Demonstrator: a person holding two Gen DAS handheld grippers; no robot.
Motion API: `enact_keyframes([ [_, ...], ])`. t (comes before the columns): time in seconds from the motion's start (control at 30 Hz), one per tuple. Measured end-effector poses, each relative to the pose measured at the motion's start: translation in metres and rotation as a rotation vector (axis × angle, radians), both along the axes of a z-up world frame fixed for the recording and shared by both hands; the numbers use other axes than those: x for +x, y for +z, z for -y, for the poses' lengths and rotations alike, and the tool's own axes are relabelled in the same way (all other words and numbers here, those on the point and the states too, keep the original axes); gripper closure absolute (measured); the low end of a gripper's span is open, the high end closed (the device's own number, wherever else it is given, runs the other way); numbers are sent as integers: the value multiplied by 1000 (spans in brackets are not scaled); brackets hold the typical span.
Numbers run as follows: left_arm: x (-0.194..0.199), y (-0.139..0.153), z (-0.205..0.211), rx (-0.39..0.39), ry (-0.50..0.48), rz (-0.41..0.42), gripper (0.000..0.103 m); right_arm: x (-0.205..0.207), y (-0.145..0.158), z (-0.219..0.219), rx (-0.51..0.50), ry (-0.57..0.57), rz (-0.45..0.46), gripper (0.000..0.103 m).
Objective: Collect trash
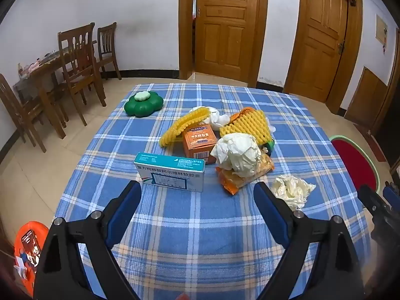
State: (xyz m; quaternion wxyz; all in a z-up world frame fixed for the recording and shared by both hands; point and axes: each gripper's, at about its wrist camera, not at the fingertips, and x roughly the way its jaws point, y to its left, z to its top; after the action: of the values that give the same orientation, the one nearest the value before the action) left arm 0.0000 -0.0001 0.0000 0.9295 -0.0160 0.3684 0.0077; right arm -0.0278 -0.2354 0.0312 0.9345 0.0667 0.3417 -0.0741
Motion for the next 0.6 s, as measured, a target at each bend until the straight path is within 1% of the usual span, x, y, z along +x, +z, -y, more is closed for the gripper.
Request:
enact_keyframes([
  [0.43, 0, -1, 3, -5, -2, -10, 12, 0, 2, -1, 1, 1, 5, 0],
  [0.6, -1, 0, -2, -14, 1, -8, 12, 0, 3, -2, 1, 1, 5, 0],
])
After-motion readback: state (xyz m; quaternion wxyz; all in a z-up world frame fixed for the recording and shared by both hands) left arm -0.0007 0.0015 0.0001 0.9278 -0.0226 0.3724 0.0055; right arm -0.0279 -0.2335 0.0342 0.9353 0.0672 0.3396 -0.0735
